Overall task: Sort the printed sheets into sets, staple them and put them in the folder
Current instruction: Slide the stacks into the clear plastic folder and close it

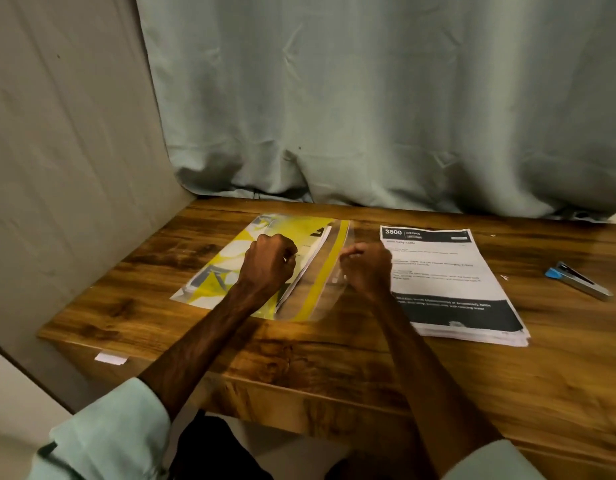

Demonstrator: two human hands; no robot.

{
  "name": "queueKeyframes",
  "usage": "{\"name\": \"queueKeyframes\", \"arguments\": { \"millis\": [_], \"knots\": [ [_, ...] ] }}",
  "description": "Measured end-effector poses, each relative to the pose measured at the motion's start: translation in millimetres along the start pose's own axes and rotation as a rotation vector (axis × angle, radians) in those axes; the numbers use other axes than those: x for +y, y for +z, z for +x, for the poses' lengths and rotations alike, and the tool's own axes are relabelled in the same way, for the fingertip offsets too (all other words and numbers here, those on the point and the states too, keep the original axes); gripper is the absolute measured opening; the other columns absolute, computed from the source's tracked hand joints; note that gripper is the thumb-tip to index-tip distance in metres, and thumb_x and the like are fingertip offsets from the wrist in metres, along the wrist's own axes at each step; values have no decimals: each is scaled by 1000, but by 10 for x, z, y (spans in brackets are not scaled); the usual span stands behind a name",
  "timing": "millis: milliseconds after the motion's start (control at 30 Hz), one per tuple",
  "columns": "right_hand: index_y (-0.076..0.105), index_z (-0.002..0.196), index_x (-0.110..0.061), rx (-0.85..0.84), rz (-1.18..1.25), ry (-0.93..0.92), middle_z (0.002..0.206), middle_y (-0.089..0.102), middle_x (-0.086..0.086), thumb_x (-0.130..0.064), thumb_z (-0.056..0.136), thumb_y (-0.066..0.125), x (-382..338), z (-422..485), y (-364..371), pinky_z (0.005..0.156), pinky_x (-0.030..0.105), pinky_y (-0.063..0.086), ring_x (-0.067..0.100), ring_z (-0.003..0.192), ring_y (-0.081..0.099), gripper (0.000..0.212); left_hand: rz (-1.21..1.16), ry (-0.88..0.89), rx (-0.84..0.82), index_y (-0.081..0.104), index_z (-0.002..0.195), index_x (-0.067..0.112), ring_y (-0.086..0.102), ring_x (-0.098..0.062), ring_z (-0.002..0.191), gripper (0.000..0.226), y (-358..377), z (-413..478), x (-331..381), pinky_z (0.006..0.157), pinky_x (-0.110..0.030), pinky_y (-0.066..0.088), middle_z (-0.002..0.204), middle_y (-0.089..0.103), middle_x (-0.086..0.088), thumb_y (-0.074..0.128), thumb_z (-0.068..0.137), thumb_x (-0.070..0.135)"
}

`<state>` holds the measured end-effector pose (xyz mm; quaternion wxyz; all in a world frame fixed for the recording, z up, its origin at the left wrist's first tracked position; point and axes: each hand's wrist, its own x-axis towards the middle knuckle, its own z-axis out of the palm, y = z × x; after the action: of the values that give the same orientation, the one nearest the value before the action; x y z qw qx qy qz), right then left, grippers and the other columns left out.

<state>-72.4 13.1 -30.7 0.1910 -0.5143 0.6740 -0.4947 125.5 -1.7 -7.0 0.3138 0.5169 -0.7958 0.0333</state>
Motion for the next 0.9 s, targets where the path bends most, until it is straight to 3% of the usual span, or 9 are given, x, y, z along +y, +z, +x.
{"name": "queueKeyframes", "arguments": {
  "millis": [133, 233, 300, 367, 433, 600, 667, 800, 900],
  "knots": [
    [78, 90, -17, 207, -127, 26, 91, 75, -2, -6, 82, 73, 175, 181, -615, 74, 24, 50, 16, 82, 68, 15, 12, -31, -7, 81, 98, 14, 72, -26, 81, 15, 41, -13, 40, 73, -37, 60, 88, 79, -3, 75, 84, 14],
    [73, 107, -10, 243, -336, 117, 113, 71, 10, -12, 80, 81, 503, 388, -1057, 83, 34, 53, 29, 107, 65, 29, 15, -38, -15, 81, 97, 15, 71, -28, 85, 14, 63, -10, 70, 74, -39, 60, 90, 78, -4, 75, 84, 14],
    [66, 118, -5, 214, -535, 250, 127, 62, 21, -23, 77, 85, 714, 481, -1286, 97, 51, 51, 39, 122, 55, 49, 29, -46, -21, 81, 97, 15, 71, -29, 85, 14, 65, -8, 92, 74, -40, 60, 91, 78, -4, 74, 84, 13],
    [56, 131, -4, 121, -663, 388, 144, 46, 26, -36, 77, 86, 864, 486, -1441, 109, 61, 38, 46, 136, 39, 70, 32, -57, -14, 81, 96, 15, 71, -30, 84, 14, 76, -2, 103, 72, -38, 59, 90, 78, -5, 74, 83, 12],
    [48, 138, -4, 31, -663, 466, 153, 34, 27, -44, 80, 83, 927, 442, -1547, 112, 61, 28, 48, 142, 28, 79, 37, -57, -2, 81, 94, 16, 71, -30, 82, 15, 96, 7, 117, 68, -35, 58, 89, 78, -5, 73, 82, 11],
    [39, 146, -3, 5, -623, 459, 155, 32, 26, -43, 74, 88, 883, 476, -1625, 113, 58, 30, 46, 143, 28, 95, 43, -40, 4, 80, 94, 16, 71, -30, 80, 15, 114, 24, 149, 67, -37, 60, 88, 78, -6, 74, 81, 12],
    [41, 144, -4, 56, -623, 450, 152, 36, 25, -36, 74, 89, 881, 510, -1637, 110, 56, 34, 45, 141, 33, 91, 37, -38, -1, 80, 96, 17, 71, -29, 79, 16, 123, 33, 145, 68, -39, 61, 89, 78, -6, 75, 81, 12],
    [58, 127, -3, 238, -721, 376, 129, 59, 20, -17, 86, 78, 902, 513, -1635, 96, 47, 52, 37, 119, 57, 48, 31, -45, 10, 81, 95, 15, 71, -30, 77, 16, 118, 44, 161, 67, -40, 61, 87, 78, -7, 75, 81, 11],
    [64, 117, -5, 291, -718, 350, 116, 64, 18, -10, 89, 72, 896, 474, -1626, 90, 44, 56, 34, 108, 63, 29, 23, -54, 18, 81, 96, 13, 72, -30, 76, 16, 124, 42, 203, 67, -40, 62, 86, 78, -8, 75, 82, 9]
  ]
}}
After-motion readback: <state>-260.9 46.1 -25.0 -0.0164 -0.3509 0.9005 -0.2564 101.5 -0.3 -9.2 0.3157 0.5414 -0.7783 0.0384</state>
